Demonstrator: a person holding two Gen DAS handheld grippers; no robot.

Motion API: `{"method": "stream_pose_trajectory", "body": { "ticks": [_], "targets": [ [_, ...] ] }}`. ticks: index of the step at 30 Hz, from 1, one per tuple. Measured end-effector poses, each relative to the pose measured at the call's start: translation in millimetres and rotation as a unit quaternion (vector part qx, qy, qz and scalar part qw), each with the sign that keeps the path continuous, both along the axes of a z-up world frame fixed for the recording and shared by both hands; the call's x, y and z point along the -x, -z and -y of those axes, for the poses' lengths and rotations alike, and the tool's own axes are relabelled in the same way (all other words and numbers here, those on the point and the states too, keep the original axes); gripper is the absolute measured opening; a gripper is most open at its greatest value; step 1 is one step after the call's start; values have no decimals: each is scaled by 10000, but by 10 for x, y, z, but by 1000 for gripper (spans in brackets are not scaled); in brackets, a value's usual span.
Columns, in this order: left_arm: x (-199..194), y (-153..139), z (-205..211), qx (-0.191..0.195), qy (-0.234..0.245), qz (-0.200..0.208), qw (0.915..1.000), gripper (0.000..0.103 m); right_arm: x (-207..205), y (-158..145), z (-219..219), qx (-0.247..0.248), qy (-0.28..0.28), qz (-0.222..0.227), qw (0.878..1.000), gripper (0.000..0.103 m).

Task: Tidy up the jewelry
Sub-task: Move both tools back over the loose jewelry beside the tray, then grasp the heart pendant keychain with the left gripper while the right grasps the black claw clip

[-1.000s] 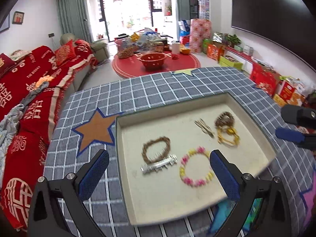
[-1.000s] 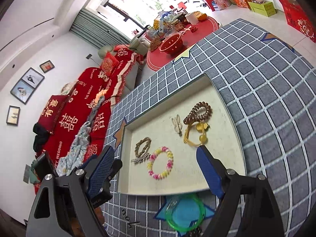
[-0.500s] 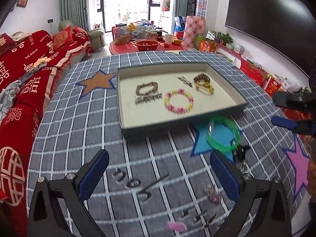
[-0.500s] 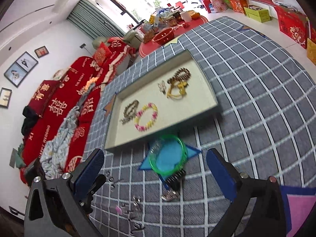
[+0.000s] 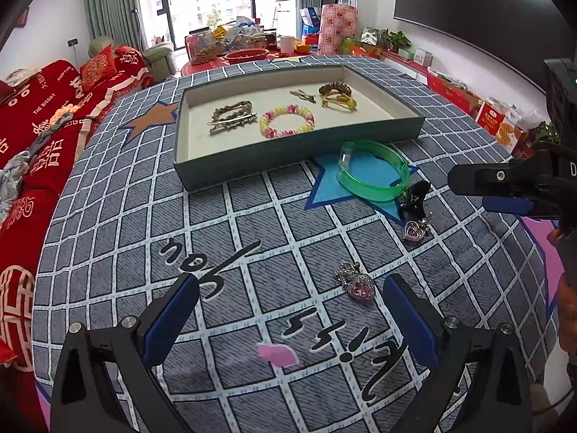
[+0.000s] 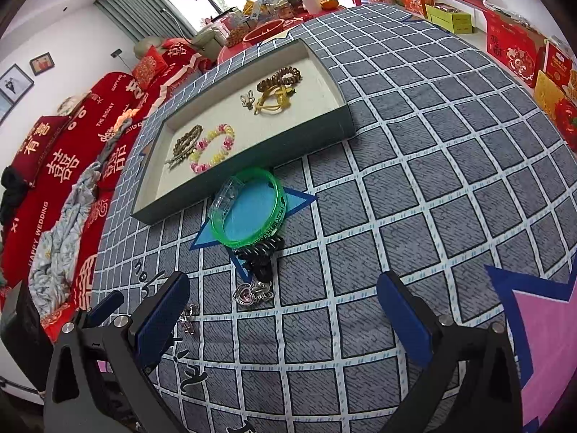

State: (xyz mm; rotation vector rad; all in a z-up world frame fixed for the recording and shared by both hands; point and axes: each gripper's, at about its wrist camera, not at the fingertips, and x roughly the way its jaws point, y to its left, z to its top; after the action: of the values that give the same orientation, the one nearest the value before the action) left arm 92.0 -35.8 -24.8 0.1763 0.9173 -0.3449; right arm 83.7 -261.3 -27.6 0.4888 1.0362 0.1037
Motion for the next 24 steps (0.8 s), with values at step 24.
{"method": "stream_pose_trajectory", "body": {
  "ticks": [24],
  "targets": [
    [-101, 165, 136, -163, -101, -177, 9997, 103, -318, 120, -391, 432, -441, -301, 9976, 74]
  ]
}}
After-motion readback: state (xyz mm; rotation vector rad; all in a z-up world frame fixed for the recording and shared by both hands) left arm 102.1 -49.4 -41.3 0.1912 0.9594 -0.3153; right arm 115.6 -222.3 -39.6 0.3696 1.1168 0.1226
